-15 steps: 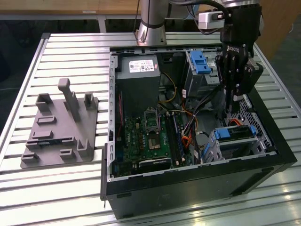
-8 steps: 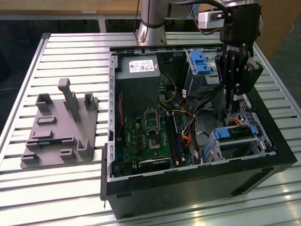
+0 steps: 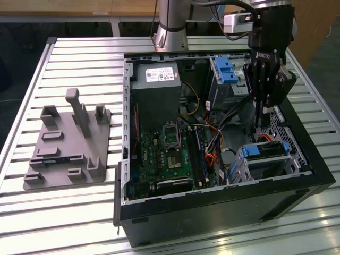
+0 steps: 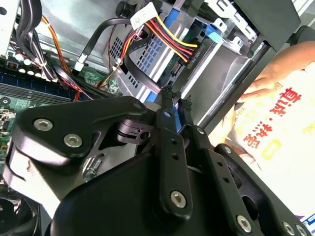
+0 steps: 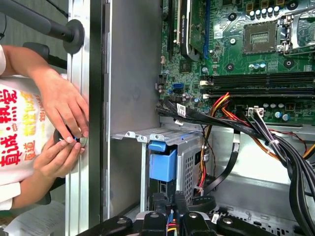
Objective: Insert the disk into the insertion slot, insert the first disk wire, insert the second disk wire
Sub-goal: 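Insert the second disk wire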
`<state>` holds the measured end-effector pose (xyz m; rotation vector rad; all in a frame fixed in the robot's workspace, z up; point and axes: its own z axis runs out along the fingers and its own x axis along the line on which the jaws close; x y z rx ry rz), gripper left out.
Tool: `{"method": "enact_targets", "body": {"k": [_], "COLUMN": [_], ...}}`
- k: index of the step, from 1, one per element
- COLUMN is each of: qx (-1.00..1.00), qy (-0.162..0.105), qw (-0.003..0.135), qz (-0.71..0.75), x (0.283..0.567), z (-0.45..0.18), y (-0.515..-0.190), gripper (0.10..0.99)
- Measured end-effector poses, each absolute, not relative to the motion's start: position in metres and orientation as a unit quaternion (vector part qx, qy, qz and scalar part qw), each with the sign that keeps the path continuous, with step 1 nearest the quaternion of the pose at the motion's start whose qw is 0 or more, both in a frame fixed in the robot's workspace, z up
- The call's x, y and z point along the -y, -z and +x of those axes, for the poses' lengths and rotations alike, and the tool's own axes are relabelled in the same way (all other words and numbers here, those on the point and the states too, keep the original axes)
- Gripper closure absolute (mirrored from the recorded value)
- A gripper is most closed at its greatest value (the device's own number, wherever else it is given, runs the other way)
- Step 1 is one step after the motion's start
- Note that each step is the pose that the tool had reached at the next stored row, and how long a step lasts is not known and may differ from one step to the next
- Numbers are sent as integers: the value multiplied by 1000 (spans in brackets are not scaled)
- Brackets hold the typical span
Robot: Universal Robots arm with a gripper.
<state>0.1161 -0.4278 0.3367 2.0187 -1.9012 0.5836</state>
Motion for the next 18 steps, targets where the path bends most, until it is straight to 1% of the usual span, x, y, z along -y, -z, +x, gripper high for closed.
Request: {"method": "enact_targets", "body": {"k": [9, 11, 14, 18], "qx": [663, 662, 661, 656], "qy": [-204, -202, -193, -177], "qw": [154, 156, 164, 180], "qz": [704, 704, 707, 711], "x": [428, 428, 428, 428], "z": [116, 118, 124, 132], "y": [-336, -336, -336, -336], "gripper": [890, 890, 890, 890]}}
